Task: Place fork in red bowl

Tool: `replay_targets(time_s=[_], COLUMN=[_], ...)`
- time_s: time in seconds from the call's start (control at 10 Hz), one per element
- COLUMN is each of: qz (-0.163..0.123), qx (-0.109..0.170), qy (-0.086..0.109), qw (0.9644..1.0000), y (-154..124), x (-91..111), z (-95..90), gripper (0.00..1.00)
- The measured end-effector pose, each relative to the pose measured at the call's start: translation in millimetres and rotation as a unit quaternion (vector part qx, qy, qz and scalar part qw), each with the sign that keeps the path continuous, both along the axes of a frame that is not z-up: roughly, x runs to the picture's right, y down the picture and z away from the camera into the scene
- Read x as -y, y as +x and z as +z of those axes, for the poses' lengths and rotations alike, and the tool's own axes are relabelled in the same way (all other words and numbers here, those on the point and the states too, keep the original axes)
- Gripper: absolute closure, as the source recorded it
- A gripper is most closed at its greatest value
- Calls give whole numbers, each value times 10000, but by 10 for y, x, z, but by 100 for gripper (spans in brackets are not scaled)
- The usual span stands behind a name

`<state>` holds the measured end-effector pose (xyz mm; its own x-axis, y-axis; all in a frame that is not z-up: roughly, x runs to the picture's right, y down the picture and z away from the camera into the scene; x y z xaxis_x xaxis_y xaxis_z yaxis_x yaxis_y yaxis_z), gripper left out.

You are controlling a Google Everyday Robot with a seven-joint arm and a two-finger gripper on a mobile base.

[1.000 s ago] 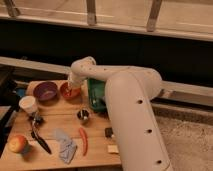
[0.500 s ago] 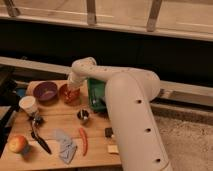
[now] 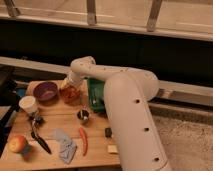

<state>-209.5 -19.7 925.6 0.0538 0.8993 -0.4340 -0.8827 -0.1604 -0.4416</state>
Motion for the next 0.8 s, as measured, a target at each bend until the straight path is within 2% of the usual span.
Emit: replay_targets(time_s=[0.2, 0.5, 0.7, 0.8], qz=[-51, -253, -424, -427], qx=[-30, -98, -108, -114], qy=[197, 678, 1088, 1108], qw=[9998, 9973, 9931, 9929], y=[17, -6, -24, -11], x=[126, 486, 767, 782], z=[-90, -438, -740, -753], gripper=[33, 33, 33, 33])
